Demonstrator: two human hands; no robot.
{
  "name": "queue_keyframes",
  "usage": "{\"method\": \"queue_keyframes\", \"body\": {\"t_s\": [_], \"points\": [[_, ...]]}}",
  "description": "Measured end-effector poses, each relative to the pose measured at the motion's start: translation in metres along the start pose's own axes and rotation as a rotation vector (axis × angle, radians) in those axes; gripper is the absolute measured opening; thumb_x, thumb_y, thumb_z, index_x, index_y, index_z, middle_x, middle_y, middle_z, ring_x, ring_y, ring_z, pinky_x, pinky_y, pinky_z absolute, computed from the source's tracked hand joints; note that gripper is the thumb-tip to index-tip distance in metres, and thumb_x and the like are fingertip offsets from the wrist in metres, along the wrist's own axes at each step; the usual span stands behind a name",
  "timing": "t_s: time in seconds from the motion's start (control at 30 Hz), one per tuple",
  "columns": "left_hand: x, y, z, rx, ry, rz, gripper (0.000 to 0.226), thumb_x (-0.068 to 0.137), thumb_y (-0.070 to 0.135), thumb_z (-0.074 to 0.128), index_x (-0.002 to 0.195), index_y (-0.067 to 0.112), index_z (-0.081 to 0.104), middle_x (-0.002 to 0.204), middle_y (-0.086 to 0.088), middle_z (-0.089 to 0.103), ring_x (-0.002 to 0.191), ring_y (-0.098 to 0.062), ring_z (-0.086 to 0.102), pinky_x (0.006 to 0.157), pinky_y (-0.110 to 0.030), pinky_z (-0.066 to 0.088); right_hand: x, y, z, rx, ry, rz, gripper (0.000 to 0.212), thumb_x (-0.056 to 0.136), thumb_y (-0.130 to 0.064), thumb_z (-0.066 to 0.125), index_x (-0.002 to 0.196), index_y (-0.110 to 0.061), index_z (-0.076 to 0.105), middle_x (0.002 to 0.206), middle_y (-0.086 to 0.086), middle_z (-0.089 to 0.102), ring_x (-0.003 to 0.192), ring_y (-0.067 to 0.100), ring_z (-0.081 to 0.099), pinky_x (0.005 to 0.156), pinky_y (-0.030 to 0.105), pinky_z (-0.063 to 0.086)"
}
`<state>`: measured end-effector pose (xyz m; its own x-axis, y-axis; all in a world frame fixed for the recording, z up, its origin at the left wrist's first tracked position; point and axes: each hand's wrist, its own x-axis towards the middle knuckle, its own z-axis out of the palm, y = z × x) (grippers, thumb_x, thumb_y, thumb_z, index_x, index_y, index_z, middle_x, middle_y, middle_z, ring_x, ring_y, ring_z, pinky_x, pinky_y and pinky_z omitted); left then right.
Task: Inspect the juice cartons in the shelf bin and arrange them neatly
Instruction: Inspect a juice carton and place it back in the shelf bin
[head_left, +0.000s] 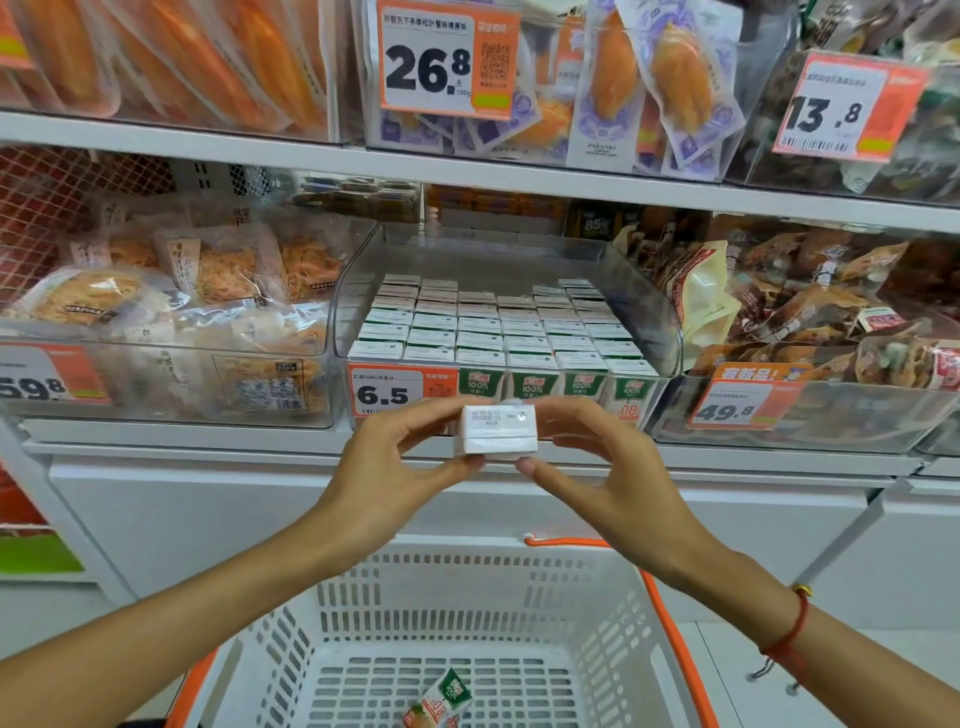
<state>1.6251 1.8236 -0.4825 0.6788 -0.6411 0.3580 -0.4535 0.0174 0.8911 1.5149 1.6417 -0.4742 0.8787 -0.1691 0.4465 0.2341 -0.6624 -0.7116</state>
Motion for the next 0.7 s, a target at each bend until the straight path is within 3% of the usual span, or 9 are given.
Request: {"method": "queue_keyframes", "body": {"t_s": [0.07, 0.17, 0.33, 0.43, 0.5, 0.6, 0.7], "points": [[-0.0015, 0.0003, -0.0005, 0.048, 0.017, 0.058, 0.051, 0.078, 0.004, 0.076, 0.119, 0.032, 0.066, 0.117, 0.018, 0.069, 0.114, 0.000, 0.060, 0.097, -0.013, 0.045, -0.0009, -0.0022, -0.0007, -0.031, 0.012, -0.054, 0.037, 0.083, -0.034, 0.066, 0.116, -0.043, 0.054, 0.111, -0.036, 0.060, 0.108, -0.006, 0.059, 0.090, 0.009, 0.046], [-0.0011, 0.0023, -0.0010, 0.094, 0.014, 0.119, 0.047, 0.079, 0.012, 0.075, 0.124, 0.025, 0.066, 0.122, 0.016, 0.065, 0.119, -0.006, 0.059, 0.102, -0.022, 0.046, -0.0023, -0.0019, -0.0016, -0.104, 0.041, -0.141, 0.037, 0.085, -0.032, 0.065, 0.121, -0.033, 0.055, 0.117, -0.026, 0.060, 0.109, -0.004, 0.059, 0.091, 0.011, 0.047], [-0.0011, 0.0049, 0.0004, -0.019, -0.020, 0.094, 0.046, 0.076, 0.024, 0.071, 0.121, 0.031, 0.064, 0.117, 0.019, 0.056, 0.114, -0.003, 0.059, 0.096, -0.009, 0.044, -0.0026, 0.0002, -0.0026, -0.136, 0.080, -0.180, 0.038, 0.092, -0.030, 0.063, 0.128, -0.024, 0.054, 0.123, -0.022, 0.060, 0.112, -0.001, 0.058, 0.093, 0.018, 0.050], [-0.0003, 0.0043, 0.0008, -0.061, -0.042, 0.019, 0.048, 0.077, 0.028, 0.072, 0.123, 0.037, 0.062, 0.115, 0.021, 0.062, 0.112, -0.003, 0.061, 0.092, -0.012, 0.047, -0.0026, 0.0025, -0.0027, -0.186, 0.086, -0.218, 0.045, 0.093, -0.025, 0.064, 0.135, -0.020, 0.050, 0.127, -0.013, 0.061, 0.114, 0.004, 0.060, 0.093, 0.027, 0.052], [0.0015, 0.0067, 0.0007, -0.103, -0.051, -0.055, 0.047, 0.076, 0.032, 0.071, 0.120, 0.042, 0.060, 0.113, 0.020, 0.068, 0.107, 0.000, 0.064, 0.085, -0.010, 0.050, -0.0020, 0.0034, -0.0031, -0.180, 0.050, -0.214, 0.051, 0.093, -0.025, 0.064, 0.140, -0.024, 0.044, 0.130, -0.014, 0.059, 0.118, 0.003, 0.057, 0.096, 0.025, 0.050], [0.0012, 0.0069, 0.0008, -0.196, -0.047, -0.235, 0.048, 0.074, 0.043, 0.069, 0.120, 0.047, 0.058, 0.114, 0.016, 0.070, 0.101, -0.003, 0.068, 0.089, -0.023, 0.053, -0.0006, 0.0002, -0.0008, 0.019, -0.086, -0.030, 0.054, 0.091, -0.033, 0.063, 0.141, -0.033, 0.042, 0.129, -0.019, 0.059, 0.120, 0.003, 0.056, 0.098, 0.021, 0.048], [-0.0022, 0.0018, 0.0003, -0.223, -0.048, -0.443, 0.037, 0.081, 0.049, 0.066, 0.116, 0.052, 0.056, 0.106, 0.010, 0.075, 0.104, -0.009, 0.068, 0.094, -0.036, 0.051, 0.0028, -0.0026, -0.0006, 0.357, -0.220, 0.323, 0.055, 0.079, -0.037, 0.070, 0.130, -0.038, 0.052, 0.117, -0.007, 0.068, 0.106, 0.009, 0.066, 0.094, 0.030, 0.054]]}}
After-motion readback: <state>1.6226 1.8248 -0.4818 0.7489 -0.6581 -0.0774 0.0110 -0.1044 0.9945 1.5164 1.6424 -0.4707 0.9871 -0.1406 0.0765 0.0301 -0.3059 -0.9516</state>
